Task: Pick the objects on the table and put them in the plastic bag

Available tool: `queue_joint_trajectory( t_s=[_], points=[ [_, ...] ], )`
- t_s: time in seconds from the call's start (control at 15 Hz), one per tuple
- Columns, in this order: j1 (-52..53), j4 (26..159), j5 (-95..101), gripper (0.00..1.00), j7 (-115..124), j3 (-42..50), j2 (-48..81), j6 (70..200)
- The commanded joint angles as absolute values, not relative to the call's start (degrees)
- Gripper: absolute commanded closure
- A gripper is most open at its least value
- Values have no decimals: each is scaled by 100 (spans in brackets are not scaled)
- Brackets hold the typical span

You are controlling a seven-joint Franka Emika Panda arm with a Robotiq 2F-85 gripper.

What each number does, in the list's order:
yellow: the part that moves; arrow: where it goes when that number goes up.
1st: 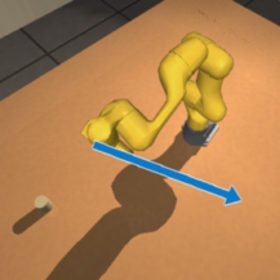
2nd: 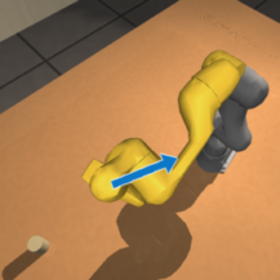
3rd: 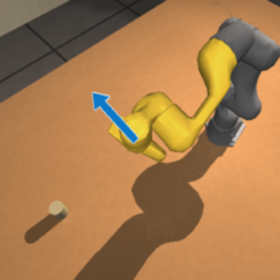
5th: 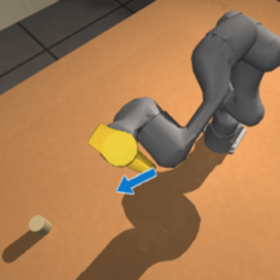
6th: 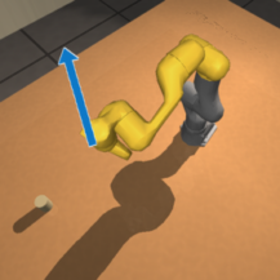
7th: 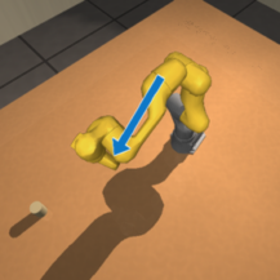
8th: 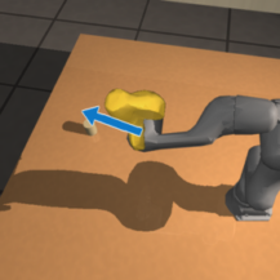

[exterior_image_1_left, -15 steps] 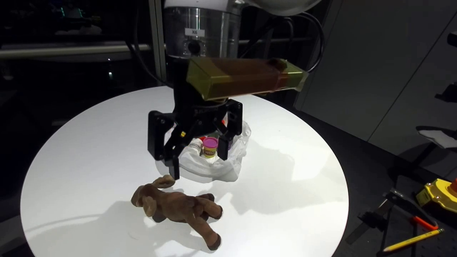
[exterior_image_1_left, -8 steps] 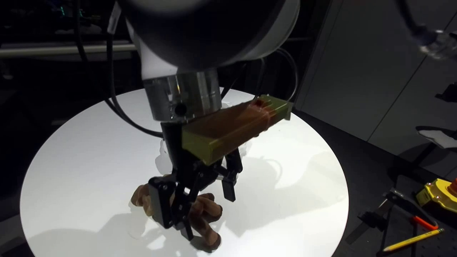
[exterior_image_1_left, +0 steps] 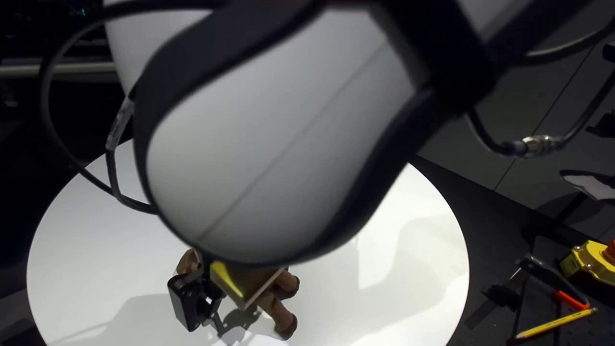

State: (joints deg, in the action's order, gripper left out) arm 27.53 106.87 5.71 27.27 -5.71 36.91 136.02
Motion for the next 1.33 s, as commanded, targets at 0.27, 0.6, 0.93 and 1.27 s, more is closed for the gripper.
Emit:
queue_joint_trajectory(
  t_s=[0.27,0.6,0.93,1.27],
  points=[
    [3868,10517,2161,0,4344,594,4119,14550],
    [4177,10290,2561,29,5007,995,4438,14464],
    [4078,10182,2407,63,4937,915,4421,14197],
    [3631,9943,2041,86,4584,666,4167,13591]
  ],
)
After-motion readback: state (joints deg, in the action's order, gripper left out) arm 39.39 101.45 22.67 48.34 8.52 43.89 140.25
